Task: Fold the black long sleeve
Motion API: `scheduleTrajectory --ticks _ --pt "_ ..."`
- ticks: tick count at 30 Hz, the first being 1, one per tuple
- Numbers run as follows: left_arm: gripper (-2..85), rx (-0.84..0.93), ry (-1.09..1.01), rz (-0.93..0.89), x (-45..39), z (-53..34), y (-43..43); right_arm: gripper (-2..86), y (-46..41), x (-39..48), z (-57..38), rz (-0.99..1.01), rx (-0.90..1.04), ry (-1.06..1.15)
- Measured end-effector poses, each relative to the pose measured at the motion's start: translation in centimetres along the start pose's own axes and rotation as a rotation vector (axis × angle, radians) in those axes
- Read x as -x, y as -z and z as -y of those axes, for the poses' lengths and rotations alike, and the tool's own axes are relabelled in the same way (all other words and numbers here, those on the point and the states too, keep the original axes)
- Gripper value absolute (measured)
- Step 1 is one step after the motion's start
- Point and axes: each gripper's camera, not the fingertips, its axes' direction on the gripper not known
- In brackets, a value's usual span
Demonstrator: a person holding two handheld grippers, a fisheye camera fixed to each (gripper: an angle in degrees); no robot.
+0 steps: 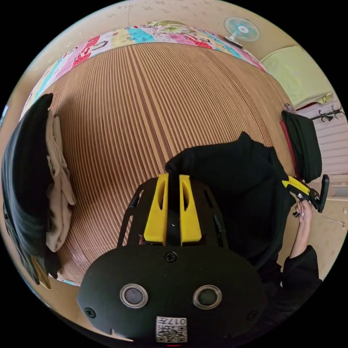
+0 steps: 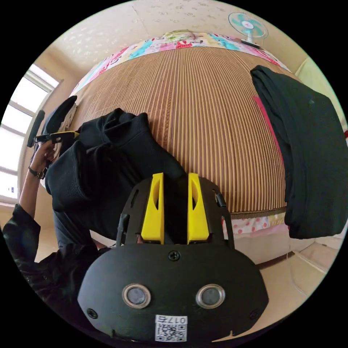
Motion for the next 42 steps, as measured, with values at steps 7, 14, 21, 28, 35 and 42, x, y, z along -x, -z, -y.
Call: scheduleTrajectory --ticks 7,14,21,28,35,42 --pt "0.6 -0.724 -0.004 -0.257 2.3 -18.0 18.5 3.1 16.9 7.8 -7.0 -0.051 -0.512 0.004" --pt "0.3 -1.335 -0.177 -0.457 1.7 -32.3 33.7 3.0 35.4 13.8 -19.8 0.005 -1.306 0.068" --pt "0.2 -1.626 -0.207 -0.496 -1.1 -39.6 35.8 3.2 38.5 17.5 -28.0 0.071 -1.657 -0.048" --pt "1.1 -1.421 -0.129 -0.234 0.4 -29.2 37.9 3.7 39.0 19.1 -15.8 -0.178 -1.498 0.052" --pt "5.2 -0.757 0.195 -0.067 12.0 -5.7 24.6 6.7 22.1 10.9 17.5 0.028 -0.56 0.122" --pt "7.3 -0.469 0.146 -0.242 12.4 -9.2 7.3 10.8 2.6 8.5 10.3 0.18 -0.225 0.003"
